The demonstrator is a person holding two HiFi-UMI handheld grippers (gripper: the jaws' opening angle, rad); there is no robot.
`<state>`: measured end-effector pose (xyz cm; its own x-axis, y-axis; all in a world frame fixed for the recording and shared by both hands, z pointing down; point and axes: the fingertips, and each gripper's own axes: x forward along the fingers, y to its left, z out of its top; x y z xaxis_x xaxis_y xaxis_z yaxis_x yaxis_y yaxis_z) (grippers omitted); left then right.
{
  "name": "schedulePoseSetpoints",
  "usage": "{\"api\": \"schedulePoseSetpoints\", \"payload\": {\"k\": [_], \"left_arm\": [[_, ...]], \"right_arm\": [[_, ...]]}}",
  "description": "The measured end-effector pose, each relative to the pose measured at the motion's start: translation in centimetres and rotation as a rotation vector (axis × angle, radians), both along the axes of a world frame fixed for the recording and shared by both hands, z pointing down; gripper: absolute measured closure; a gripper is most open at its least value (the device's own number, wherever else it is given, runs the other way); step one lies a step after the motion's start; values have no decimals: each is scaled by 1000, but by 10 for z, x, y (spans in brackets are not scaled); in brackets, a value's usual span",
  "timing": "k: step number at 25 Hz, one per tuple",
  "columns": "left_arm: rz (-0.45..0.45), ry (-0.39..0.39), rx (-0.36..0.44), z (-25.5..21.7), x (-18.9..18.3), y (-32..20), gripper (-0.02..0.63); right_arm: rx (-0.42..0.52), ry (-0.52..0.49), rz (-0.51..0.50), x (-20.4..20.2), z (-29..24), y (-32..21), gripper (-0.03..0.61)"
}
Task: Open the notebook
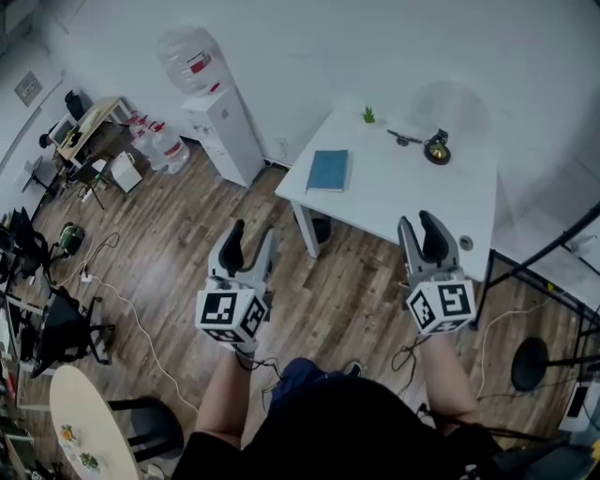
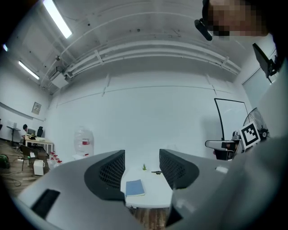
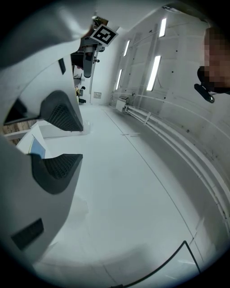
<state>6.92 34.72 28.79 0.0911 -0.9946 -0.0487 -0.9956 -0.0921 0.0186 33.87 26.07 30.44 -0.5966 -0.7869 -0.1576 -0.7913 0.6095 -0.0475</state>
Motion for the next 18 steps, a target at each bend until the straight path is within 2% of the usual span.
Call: {"api": "schedulePoseSetpoints", "payload": {"k": [8, 13, 18], "left_arm": [[-21, 19, -35, 16, -27, -30, 385], [9, 47, -49, 33, -53, -62, 385], [63, 101, -54, 51, -93, -116, 385]], "right_arm": [[-36, -2, 3, -17, 10, -35, 416], [-48, 27, 40, -37, 18, -58, 416], [-40, 84, 94, -71, 17, -92, 417]]}}
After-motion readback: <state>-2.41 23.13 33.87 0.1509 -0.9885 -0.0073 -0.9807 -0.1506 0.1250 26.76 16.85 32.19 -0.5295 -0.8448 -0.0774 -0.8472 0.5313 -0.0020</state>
